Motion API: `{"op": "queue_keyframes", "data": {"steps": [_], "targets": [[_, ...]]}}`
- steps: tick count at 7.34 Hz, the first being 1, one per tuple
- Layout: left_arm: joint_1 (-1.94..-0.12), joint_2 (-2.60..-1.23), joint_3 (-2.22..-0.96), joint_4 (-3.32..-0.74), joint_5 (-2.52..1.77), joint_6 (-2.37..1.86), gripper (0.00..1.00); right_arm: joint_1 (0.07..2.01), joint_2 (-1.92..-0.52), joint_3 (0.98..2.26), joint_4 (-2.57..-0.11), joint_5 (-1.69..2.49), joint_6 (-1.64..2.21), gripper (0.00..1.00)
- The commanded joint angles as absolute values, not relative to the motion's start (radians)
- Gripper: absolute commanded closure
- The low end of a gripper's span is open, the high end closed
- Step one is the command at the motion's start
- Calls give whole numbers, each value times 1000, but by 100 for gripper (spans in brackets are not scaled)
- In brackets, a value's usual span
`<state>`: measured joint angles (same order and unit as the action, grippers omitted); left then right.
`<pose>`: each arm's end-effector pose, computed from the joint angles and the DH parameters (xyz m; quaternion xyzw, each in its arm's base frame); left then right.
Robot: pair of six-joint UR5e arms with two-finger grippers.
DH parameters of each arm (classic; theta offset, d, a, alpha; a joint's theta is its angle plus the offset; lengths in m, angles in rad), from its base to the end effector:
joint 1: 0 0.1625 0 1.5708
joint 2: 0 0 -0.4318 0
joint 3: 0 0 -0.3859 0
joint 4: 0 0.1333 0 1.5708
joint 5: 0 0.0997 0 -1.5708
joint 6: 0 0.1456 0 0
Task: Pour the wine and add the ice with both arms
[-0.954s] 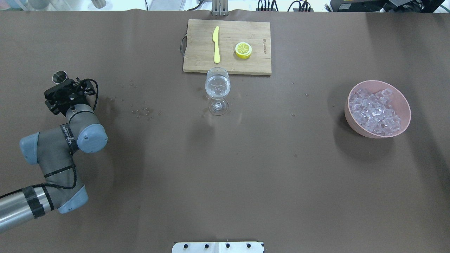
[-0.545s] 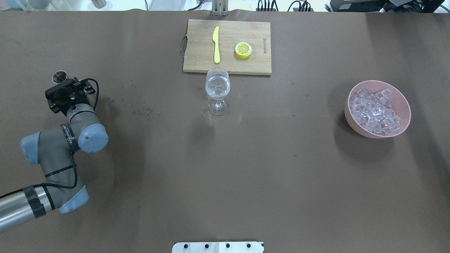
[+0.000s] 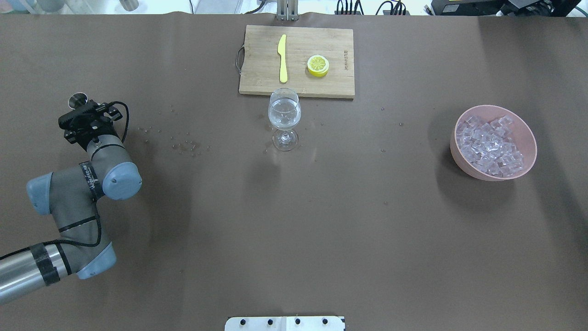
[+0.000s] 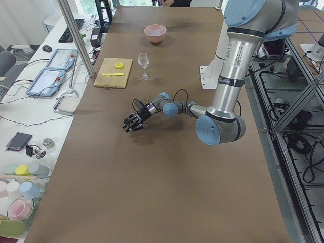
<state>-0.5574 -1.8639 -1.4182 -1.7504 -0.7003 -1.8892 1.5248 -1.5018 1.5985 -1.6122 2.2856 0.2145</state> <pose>0.4061 -0.5414 0.5795 0.4305 0.0939 -0.4404 0.7822 0.0139 -0.5207 0.6603 -0.0197 -0.3501 0.0692 0.9339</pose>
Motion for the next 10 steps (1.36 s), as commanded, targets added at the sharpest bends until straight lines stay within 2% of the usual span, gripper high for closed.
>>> {"op": "queue_keyframes", "data": {"steps": [1, 3, 6, 10], "targets": [[-561, -1853, -1468, -1749, -699, -1891, 100, 1525, -1502, 1600, -1612, 2286, 215, 0], [-564, -1801, -1678, -1595, -704, -1859, 100, 1525, -1502, 1598, -1612, 2287, 218, 0], [-560, -1828, -1874, -1560, -769, -1751, 100, 1525, -1502, 1588, -1612, 2287, 218, 0], [-551, -2020, -1907, -1591, -863, -1481, 100, 1520, -1493, 1571, -1612, 2306, 218, 0]]}}
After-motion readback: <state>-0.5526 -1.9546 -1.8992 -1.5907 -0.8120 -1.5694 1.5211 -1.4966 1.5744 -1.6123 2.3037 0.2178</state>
